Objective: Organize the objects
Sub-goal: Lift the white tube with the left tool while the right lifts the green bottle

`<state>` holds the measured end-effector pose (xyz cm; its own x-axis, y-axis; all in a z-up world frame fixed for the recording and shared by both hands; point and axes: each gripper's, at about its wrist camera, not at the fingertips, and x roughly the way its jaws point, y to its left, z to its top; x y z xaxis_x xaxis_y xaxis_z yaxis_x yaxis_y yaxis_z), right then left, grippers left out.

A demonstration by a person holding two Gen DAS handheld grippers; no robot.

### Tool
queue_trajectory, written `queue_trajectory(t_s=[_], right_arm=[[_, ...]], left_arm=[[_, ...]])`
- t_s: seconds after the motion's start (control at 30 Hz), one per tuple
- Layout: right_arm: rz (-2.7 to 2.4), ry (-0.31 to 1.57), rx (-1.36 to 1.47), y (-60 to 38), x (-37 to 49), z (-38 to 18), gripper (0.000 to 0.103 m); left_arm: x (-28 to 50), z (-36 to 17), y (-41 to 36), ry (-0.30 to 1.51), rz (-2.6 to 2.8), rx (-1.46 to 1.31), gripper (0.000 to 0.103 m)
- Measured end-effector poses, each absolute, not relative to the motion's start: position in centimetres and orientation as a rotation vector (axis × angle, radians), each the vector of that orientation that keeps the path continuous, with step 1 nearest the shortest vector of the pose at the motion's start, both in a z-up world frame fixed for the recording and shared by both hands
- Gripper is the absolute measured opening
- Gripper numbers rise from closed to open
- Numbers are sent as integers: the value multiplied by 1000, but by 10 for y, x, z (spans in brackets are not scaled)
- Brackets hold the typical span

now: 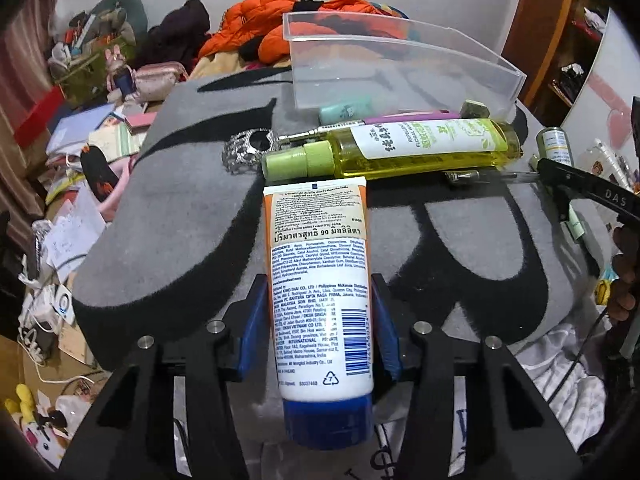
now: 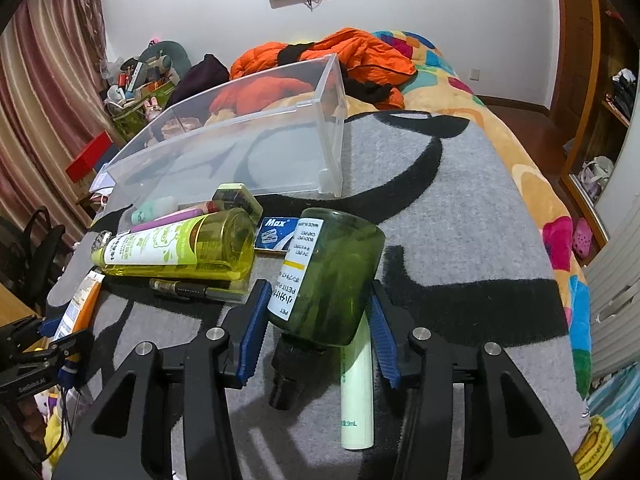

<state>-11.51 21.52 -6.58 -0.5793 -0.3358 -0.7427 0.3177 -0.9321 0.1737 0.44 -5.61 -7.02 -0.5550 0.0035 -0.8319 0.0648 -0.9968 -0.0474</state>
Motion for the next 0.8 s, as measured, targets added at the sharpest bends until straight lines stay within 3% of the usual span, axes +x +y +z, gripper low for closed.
queue_trajectory(t_s=[0.8], right_arm=[[-2588,-16,892,214,-99,7,42]], left_arm=[[-17,27,-44,131,-2960,979,47]])
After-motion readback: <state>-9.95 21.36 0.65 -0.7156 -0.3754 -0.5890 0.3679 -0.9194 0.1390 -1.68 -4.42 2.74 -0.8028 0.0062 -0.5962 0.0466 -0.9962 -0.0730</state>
